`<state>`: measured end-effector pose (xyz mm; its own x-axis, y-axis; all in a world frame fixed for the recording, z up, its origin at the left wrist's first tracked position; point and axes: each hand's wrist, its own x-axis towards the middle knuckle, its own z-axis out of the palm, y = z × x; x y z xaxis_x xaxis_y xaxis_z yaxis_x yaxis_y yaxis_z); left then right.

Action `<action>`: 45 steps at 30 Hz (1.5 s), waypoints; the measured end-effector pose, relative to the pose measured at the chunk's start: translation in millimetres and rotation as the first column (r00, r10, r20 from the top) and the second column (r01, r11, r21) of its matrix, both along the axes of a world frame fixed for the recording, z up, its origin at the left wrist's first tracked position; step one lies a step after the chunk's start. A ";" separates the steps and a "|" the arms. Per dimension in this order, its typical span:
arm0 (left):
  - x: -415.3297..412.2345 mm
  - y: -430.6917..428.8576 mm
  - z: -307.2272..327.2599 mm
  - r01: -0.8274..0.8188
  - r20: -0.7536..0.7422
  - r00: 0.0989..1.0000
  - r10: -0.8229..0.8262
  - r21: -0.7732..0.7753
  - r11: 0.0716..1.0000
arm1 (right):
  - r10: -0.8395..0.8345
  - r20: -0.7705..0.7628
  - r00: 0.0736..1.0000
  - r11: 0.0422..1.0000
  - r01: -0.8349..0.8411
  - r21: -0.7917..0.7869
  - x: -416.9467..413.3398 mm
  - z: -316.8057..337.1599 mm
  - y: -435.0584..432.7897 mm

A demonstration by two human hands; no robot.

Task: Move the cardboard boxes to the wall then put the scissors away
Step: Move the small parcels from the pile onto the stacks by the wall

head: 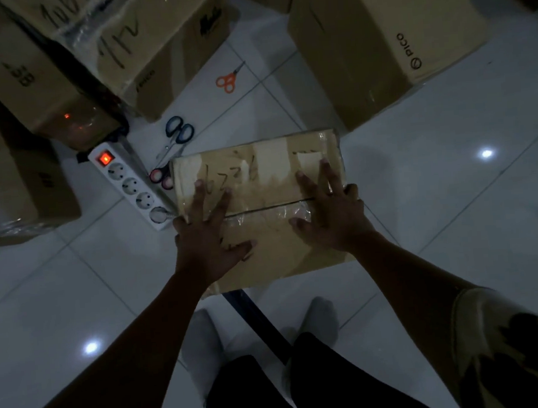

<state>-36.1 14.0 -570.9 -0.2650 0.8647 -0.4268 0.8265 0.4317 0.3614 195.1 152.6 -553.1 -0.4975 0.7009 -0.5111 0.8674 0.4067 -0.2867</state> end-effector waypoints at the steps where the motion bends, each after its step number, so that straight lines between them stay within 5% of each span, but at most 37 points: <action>1: -2.2 2.9 6.7 0.005 0.005 1.000 -0.005 -0.010 1.000 | -0.011 0.010 1.000 1.000 0.011 -0.011 -1.1 8.0 1.1; 16: -75.1 18.0 258.3 -0.063 -0.035 0.997 0.065 0.064 0.996 | -0.012 -0.026 1.000 0.998 0.013 0.060 -71.7 264.8 15.4; 29: -117.4 -21.4 607.5 -0.329 -0.043 0.938 0.344 0.202 0.922 | -0.010 -0.271 0.963 0.995 0.037 0.095 -143.8 591.7 -28.2; 45: -234.3 -148.3 803.4 -0.474 -0.189 0.784 0.592 0.434 0.766 | 0.302 -0.411 0.860 0.932 -0.177 0.315 -295.5 776.3 -102.5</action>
<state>-270.4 -134.3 232.4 -0.7889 0.6125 0.0490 0.5880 0.7294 0.3495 -100.4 50.1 223.1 -0.7964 0.6047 -0.0118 0.5371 0.6981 -0.4736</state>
